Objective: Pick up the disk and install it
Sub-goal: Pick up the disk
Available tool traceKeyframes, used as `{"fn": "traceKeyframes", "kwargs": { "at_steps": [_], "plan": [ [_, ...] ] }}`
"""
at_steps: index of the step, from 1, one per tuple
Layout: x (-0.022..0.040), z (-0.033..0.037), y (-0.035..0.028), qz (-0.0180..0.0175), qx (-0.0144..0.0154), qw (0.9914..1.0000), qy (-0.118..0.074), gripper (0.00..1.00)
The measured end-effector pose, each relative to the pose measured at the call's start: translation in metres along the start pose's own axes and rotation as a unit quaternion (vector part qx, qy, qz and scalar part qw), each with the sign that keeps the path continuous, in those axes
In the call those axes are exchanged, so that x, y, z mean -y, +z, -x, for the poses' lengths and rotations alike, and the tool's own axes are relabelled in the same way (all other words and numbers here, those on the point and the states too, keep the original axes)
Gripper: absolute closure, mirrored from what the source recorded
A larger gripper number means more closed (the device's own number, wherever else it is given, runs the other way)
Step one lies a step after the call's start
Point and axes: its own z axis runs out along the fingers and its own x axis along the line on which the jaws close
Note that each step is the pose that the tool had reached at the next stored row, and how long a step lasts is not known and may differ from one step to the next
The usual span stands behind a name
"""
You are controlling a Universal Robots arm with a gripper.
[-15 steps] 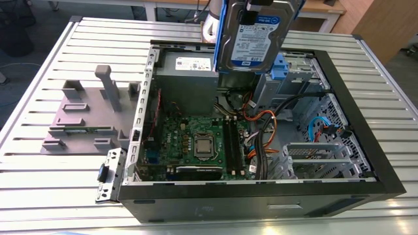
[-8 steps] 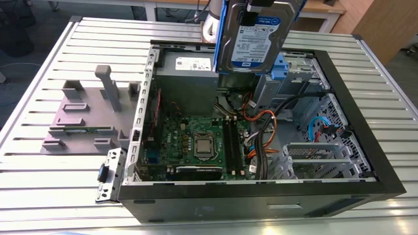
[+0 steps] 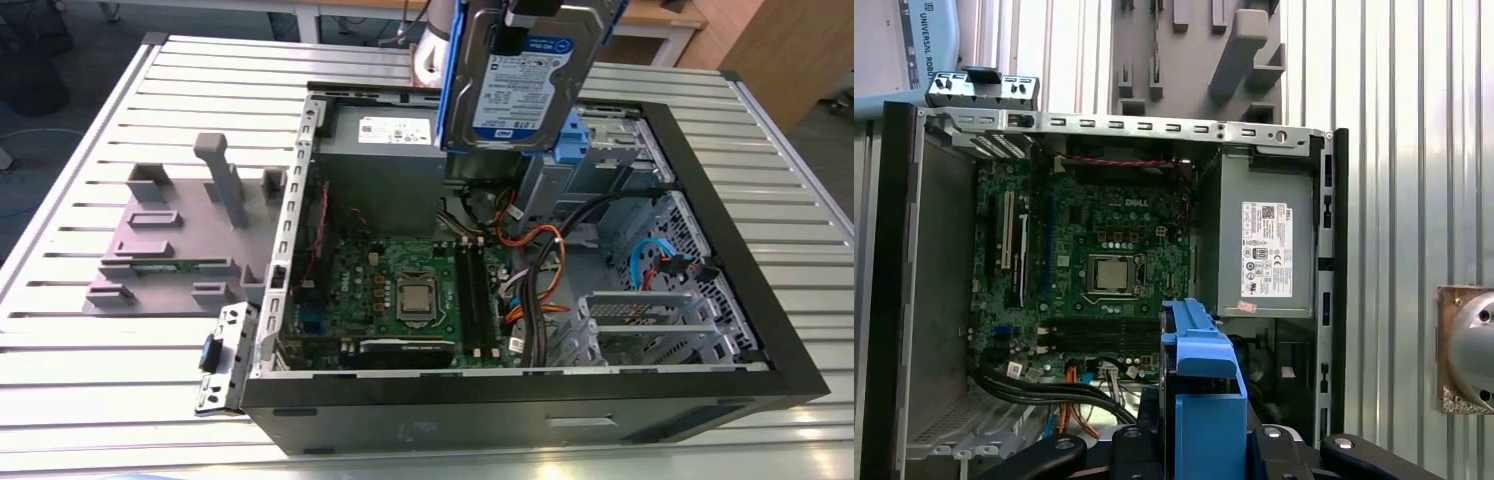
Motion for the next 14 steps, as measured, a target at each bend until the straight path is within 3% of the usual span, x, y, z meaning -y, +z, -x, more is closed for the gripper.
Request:
{"fn": "traceKeyframes", "kwargs": {
  "at_steps": [14],
  "plan": [
    [0.0000, -0.0043, -0.0002, 0.0000, 0.0000, 1.00000, 0.000, 0.63]
  ]
}}
